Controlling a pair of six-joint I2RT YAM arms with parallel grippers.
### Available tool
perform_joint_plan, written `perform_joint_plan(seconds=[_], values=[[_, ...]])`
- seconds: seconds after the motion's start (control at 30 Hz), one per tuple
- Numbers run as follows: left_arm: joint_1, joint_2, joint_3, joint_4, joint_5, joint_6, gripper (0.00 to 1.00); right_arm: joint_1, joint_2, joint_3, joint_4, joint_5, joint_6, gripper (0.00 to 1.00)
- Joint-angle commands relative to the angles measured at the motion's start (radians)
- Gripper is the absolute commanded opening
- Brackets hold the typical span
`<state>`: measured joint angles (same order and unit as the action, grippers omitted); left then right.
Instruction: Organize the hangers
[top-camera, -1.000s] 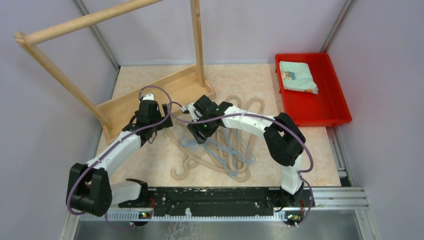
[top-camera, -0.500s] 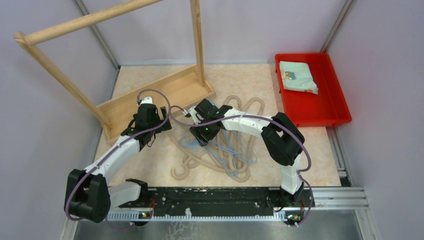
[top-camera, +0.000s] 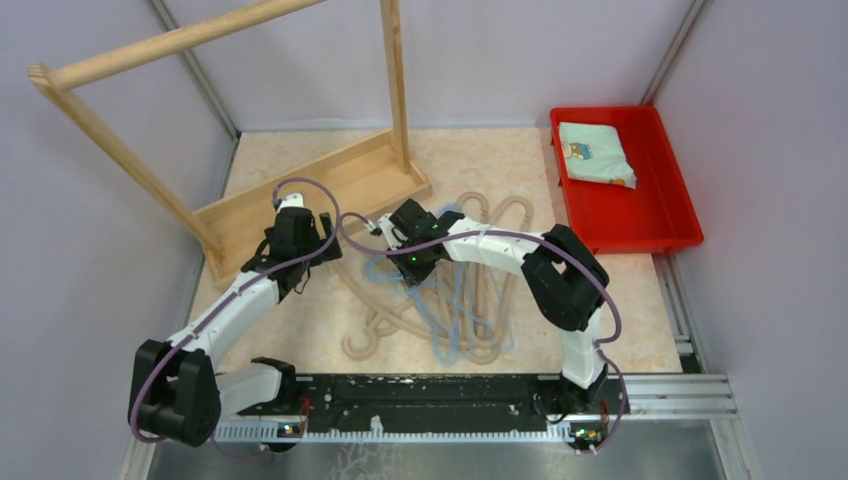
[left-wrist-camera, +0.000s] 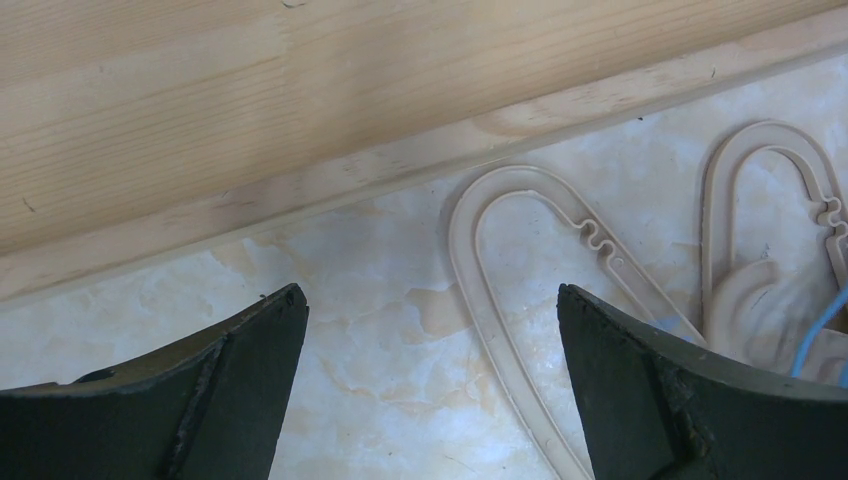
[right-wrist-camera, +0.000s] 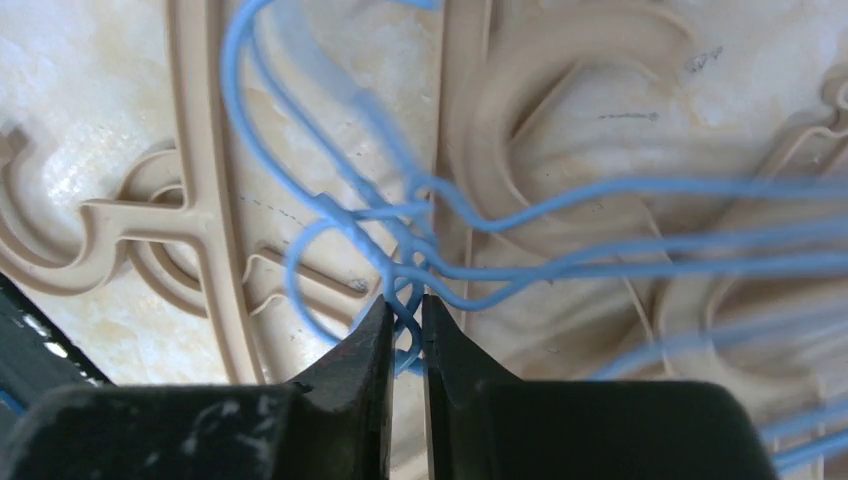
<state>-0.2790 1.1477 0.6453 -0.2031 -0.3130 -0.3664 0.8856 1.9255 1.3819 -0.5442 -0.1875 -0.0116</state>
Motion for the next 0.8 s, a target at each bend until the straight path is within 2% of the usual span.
perform_joint_plan(seconds=[0.0, 0.1, 0.57, 0.77], values=[[0.005, -0.020, 0.020, -0.005, -0.020, -0.004, 1.00, 0.002, -0.025, 0.069, -0.012, 0.031, 0.004, 0.07], [0.006, -0.028, 0.020, -0.009, -0.033, -0.018, 1.00, 0.000, -0.048, 0.106, -0.048, 0.033, 0.001, 0.00], [0.004, -0.046, 0.038, 0.000, -0.069, -0.031, 1.00, -0.013, -0.144, 0.316, -0.185, 0.060, -0.013, 0.00], [0.004, -0.050, 0.039, 0.003, -0.072, -0.035, 1.00, -0.036, -0.165, 0.368, -0.197, 0.015, 0.008, 0.00]])
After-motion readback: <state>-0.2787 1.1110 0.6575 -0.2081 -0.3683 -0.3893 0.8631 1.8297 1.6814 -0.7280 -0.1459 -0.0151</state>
